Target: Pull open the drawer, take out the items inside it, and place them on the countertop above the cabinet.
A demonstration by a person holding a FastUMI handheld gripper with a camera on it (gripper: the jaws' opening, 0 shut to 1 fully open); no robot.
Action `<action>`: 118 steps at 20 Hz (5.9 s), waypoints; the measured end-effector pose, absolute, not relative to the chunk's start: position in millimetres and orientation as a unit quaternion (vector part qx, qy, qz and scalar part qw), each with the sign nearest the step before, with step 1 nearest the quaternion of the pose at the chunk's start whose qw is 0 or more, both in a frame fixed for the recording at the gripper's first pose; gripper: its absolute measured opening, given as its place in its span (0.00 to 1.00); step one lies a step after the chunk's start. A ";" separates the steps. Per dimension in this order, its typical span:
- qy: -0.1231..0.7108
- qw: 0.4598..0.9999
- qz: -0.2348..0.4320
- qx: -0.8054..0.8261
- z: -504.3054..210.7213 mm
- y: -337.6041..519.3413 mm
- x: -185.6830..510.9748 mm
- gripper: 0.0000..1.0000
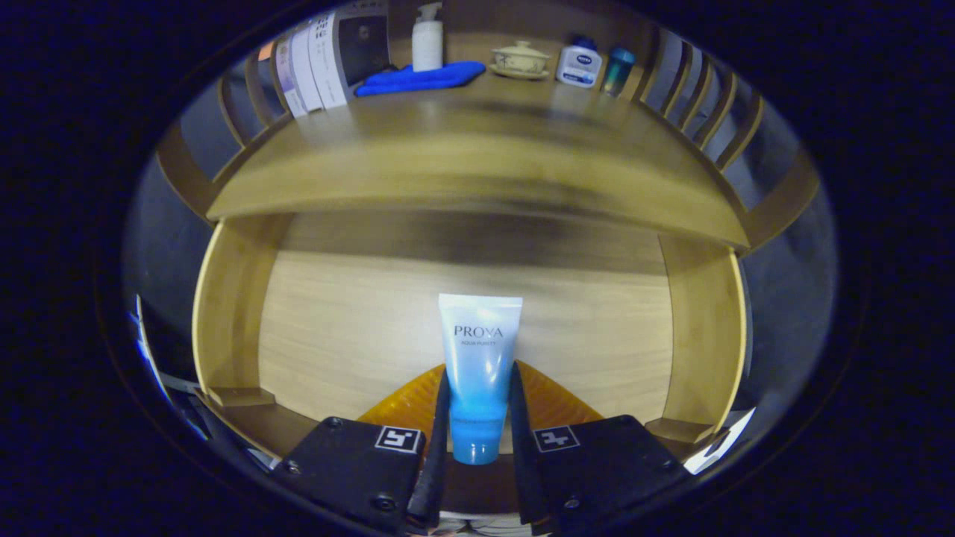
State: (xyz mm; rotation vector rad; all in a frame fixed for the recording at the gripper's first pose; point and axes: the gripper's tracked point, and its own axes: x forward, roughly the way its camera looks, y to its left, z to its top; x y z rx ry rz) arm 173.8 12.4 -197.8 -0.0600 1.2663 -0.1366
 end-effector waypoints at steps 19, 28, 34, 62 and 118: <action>0.479 0.874 -0.081 0.015 -85.0 12.8 279.7 0.41; 0.459 0.884 -0.087 0.016 -92.5 -2.5 336.9 0.41; 0.471 0.876 -0.109 0.013 -114.5 -12.4 359.8 0.42; 0.427 0.902 -0.011 -0.061 -65.6 49.1 215.3 0.64; 0.134 0.988 -0.055 -0.046 -237.0 29.6 36.6 1.00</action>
